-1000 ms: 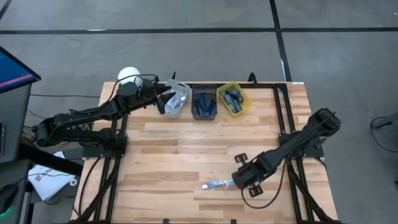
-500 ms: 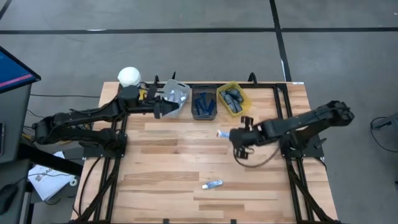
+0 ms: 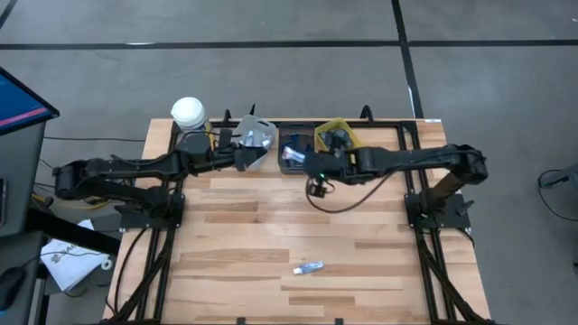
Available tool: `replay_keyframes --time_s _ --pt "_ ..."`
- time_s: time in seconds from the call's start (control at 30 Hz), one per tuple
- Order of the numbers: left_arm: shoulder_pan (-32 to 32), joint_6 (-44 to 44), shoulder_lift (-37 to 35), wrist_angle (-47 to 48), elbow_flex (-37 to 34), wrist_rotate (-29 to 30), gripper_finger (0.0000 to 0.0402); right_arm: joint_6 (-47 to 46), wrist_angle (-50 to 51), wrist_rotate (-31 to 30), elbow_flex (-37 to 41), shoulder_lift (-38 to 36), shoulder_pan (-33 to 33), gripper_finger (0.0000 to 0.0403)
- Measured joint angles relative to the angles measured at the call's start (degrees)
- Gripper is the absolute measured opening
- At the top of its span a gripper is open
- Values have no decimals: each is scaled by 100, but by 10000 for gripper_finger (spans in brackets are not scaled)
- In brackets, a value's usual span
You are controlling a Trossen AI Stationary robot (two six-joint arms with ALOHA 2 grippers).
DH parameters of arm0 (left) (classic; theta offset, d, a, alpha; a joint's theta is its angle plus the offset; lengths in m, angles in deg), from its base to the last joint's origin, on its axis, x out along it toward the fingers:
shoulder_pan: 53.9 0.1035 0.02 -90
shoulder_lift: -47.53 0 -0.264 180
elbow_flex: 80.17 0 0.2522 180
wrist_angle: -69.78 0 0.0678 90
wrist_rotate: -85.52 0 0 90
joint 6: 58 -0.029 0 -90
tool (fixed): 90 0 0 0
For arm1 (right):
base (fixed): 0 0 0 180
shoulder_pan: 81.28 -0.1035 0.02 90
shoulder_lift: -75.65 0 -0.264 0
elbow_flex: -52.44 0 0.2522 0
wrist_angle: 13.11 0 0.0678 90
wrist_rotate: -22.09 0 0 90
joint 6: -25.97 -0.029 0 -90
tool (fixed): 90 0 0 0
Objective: Pick & Place Travel size toiletries
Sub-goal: Put the toothpaste into the gray bin
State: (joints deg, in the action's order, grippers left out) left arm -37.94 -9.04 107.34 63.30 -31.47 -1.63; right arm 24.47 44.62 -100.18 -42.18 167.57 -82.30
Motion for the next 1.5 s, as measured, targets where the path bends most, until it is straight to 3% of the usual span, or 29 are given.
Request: replay_keyframes --time_s 0.33,0.73,1.5 --pt "-58 1 298 -669 0 16 198 761 190 -15 -1665 979 129 47" --pt "-54 -67 298 -690 0 15 192 1053 425 -20 -2127 1216 156 47" --pt "-52 -218 293 -689 0 133 16 1003 531 -79 -2129 1191 144 47"
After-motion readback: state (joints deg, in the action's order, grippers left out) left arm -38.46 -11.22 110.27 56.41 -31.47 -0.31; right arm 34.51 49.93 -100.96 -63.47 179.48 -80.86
